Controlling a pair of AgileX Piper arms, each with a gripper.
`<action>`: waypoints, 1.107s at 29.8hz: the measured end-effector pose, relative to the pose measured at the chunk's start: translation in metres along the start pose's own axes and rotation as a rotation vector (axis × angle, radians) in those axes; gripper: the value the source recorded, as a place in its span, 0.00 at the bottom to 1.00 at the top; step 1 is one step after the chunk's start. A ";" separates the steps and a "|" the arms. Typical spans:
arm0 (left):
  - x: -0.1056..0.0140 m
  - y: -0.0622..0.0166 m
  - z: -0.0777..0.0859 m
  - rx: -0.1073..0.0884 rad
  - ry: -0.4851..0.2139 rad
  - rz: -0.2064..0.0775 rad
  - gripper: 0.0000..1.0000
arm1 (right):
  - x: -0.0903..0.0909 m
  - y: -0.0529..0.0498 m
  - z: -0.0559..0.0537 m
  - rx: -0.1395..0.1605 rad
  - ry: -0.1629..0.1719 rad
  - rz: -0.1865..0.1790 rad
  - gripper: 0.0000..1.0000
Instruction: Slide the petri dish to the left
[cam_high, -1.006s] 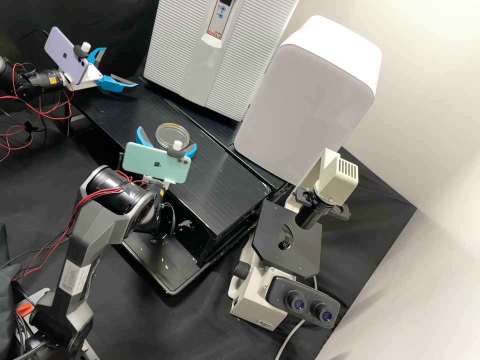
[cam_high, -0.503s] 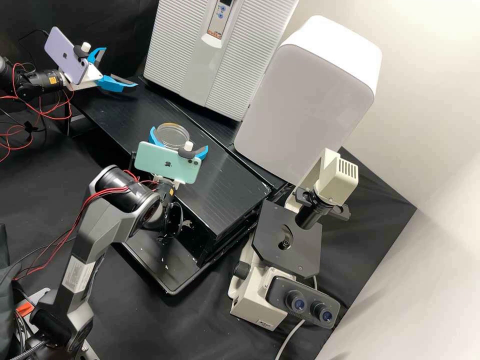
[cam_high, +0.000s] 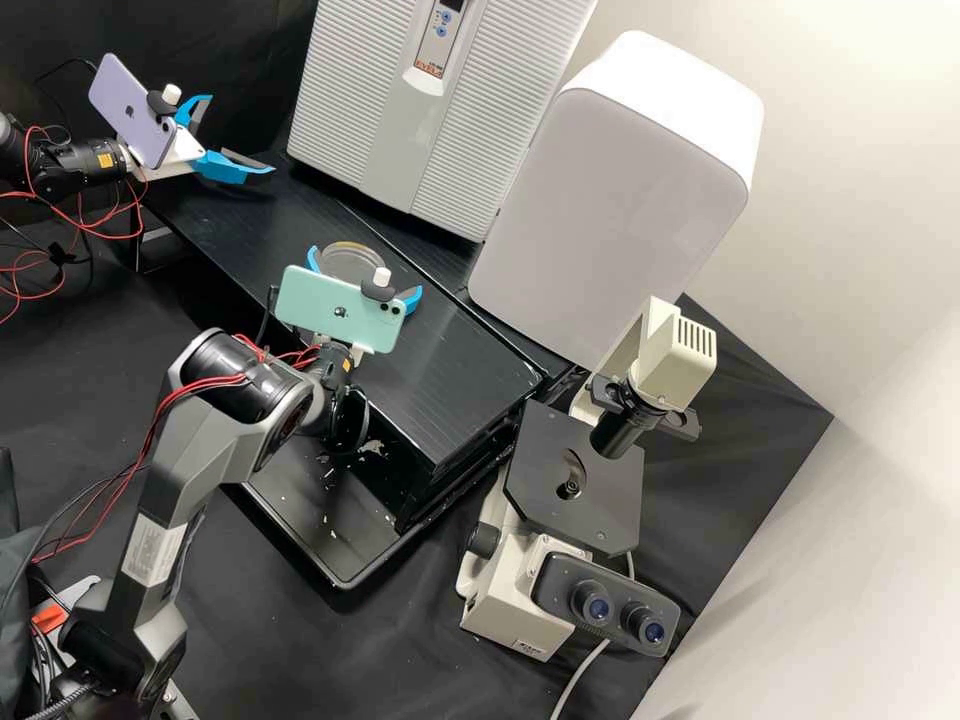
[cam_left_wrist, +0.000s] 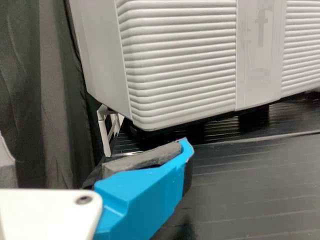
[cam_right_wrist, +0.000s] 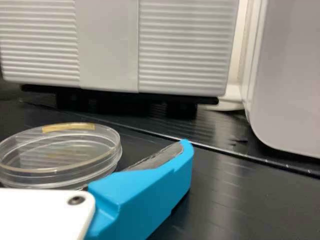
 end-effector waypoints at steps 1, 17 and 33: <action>0.000 0.0000 0.000 0.000 0.000 0.000 1.00 | 0.005 -0.002 -0.004 -0.005 0.009 -0.009 1.00; 0.000 0.0000 0.000 0.000 0.000 0.000 1.00 | 0.006 -0.031 -0.050 -0.091 0.112 -0.097 1.00; 0.000 0.0000 0.000 0.000 0.000 0.000 1.00 | -0.006 -0.031 -0.071 -0.185 0.166 -0.091 1.00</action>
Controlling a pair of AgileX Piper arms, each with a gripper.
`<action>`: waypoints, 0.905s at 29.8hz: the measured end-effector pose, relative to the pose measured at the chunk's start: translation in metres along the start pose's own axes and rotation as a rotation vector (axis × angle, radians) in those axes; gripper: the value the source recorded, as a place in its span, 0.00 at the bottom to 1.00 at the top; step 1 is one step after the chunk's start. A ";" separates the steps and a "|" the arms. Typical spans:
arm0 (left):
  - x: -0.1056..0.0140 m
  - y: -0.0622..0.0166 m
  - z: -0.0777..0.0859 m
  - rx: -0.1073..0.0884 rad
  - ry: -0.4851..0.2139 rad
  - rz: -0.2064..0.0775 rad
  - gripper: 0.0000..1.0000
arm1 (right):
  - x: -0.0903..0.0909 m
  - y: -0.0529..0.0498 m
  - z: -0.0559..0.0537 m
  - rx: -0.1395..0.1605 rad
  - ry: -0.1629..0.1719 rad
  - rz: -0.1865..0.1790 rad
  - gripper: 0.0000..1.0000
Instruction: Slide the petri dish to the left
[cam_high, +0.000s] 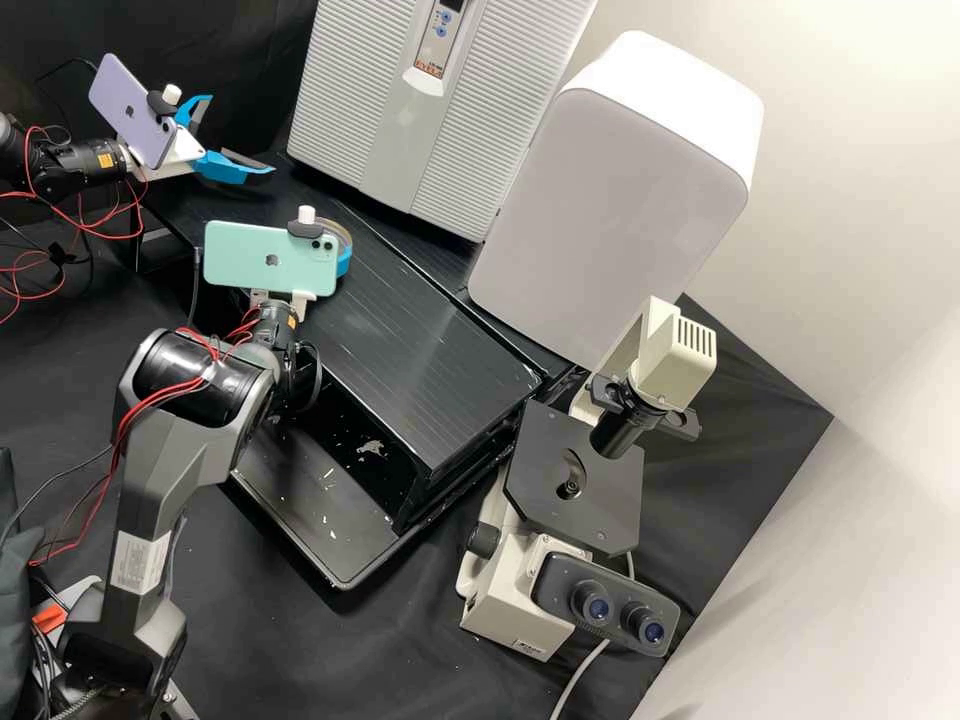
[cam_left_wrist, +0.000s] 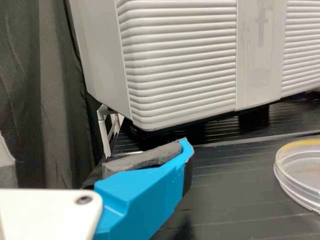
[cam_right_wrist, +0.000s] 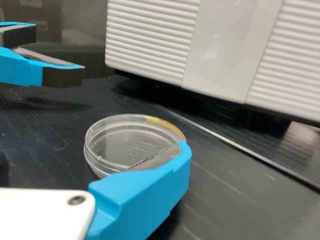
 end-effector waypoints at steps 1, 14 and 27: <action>0.000 0.0000 0.000 0.000 0.000 0.000 1.00 | 0.001 0.001 0.000 -0.002 0.000 0.002 1.00; 0.000 0.0000 0.000 0.000 0.000 0.000 1.00 | -0.001 -0.001 0.001 0.001 -0.007 -0.005 1.00; 0.000 0.0000 0.000 0.000 0.000 0.000 1.00 | -0.009 -0.003 0.012 0.058 -0.021 0.006 1.00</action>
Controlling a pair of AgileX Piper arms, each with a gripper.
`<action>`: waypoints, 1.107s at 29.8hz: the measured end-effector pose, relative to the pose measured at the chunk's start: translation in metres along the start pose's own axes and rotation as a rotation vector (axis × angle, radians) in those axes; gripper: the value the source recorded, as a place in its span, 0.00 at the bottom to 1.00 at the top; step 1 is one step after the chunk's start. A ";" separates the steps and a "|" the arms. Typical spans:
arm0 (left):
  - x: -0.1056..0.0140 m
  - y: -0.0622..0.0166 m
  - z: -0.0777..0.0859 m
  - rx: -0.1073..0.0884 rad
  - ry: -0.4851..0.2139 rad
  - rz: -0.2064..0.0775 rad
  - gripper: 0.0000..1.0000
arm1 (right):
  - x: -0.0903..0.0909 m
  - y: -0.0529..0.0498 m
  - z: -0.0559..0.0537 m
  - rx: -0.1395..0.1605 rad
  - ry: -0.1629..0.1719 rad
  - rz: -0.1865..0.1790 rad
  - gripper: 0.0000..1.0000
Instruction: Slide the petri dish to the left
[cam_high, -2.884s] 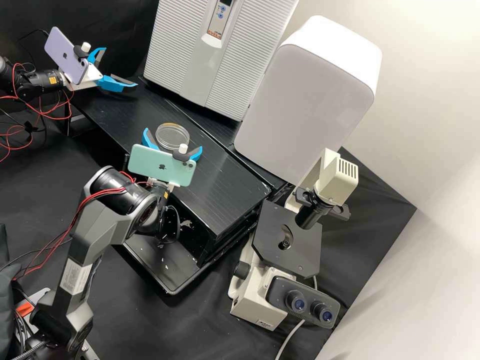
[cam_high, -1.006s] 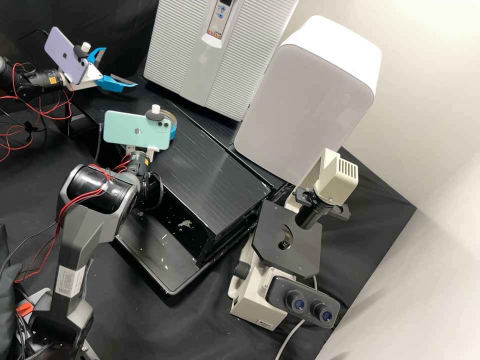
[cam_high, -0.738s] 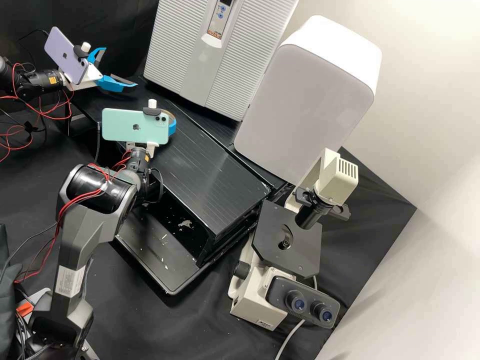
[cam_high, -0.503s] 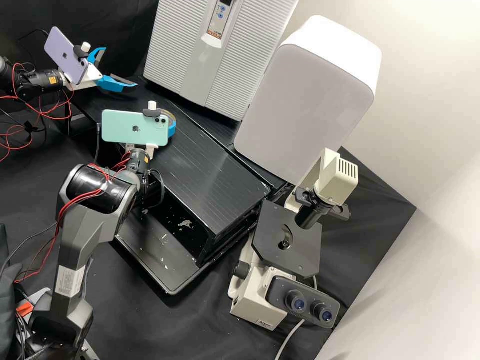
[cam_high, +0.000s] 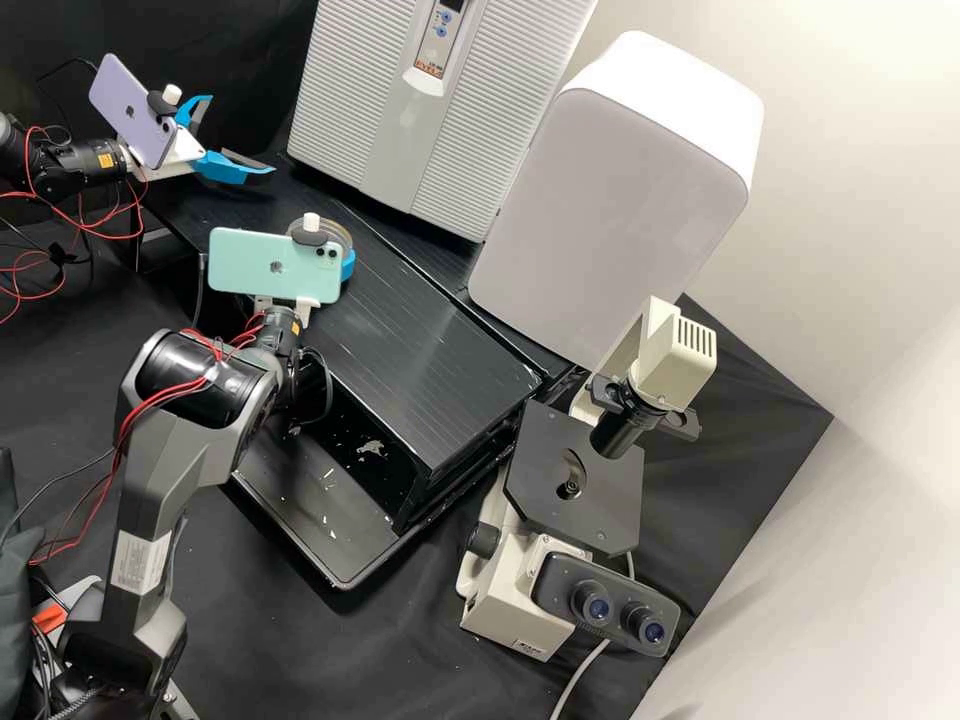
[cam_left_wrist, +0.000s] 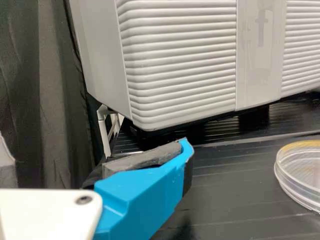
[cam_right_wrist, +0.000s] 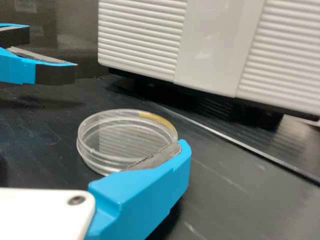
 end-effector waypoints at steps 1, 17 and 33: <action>0.000 0.0000 0.000 0.000 0.000 0.000 1.00 | -0.001 0.000 0.001 0.007 -0.002 0.003 1.00; 0.000 0.0000 0.000 0.000 0.000 0.000 1.00 | 0.009 0.009 0.015 0.020 -0.031 0.022 1.00; 0.000 0.0000 0.000 0.000 0.000 0.000 1.00 | 0.025 0.004 -0.007 -0.012 0.002 -0.015 1.00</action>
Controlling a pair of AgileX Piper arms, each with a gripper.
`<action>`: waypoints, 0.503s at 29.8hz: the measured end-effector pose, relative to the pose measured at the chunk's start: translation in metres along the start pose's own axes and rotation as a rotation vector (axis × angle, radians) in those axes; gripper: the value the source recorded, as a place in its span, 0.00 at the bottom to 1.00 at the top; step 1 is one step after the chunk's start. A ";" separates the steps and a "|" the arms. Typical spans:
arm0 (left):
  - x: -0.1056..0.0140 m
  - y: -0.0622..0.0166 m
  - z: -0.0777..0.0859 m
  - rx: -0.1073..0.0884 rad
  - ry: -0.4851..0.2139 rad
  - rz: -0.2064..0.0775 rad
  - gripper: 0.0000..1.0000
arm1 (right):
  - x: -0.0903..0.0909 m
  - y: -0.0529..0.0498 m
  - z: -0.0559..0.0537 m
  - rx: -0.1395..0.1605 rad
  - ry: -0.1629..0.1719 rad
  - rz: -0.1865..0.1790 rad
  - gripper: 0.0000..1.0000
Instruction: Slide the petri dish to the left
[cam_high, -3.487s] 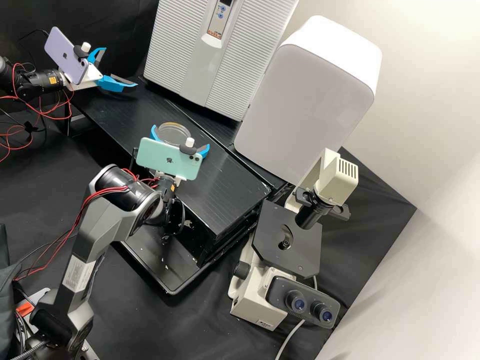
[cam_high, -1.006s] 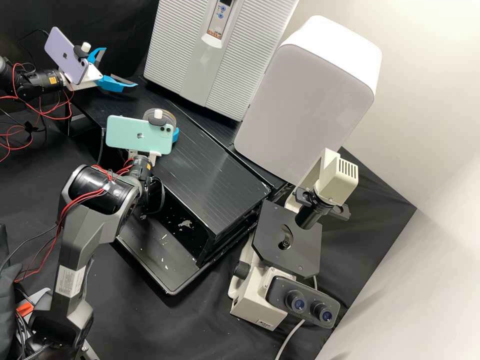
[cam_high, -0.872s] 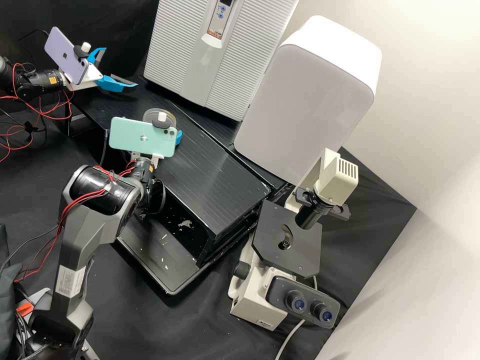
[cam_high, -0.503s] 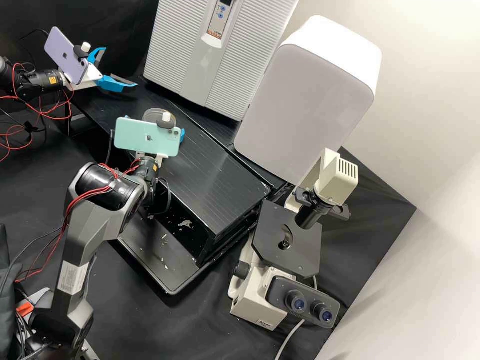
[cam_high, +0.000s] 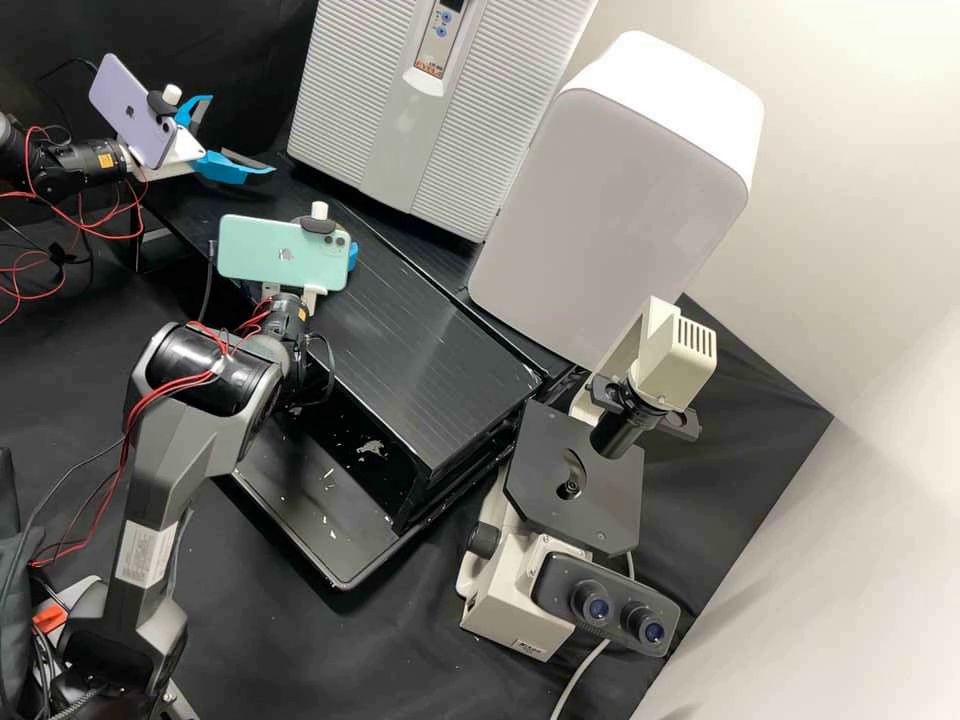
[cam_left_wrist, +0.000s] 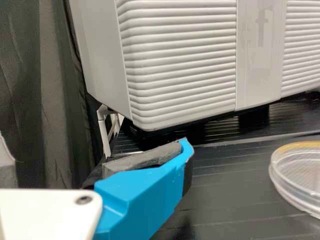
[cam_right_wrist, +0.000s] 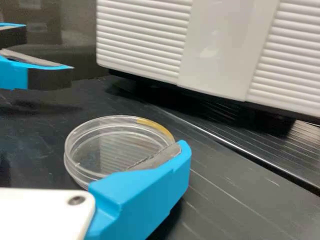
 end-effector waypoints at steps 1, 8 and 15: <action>0.000 0.0000 0.000 0.000 0.000 0.000 1.00 | 0.000 -0.001 -0.001 -0.003 0.002 -0.002 1.00; 0.000 0.0000 0.000 0.000 0.000 0.000 1.00 | -0.003 -0.003 -0.004 -0.007 0.005 -0.010 1.00; 0.000 0.0000 0.000 0.000 0.000 0.000 1.00 | -0.018 -0.003 -0.003 -0.027 -0.050 0.043 1.00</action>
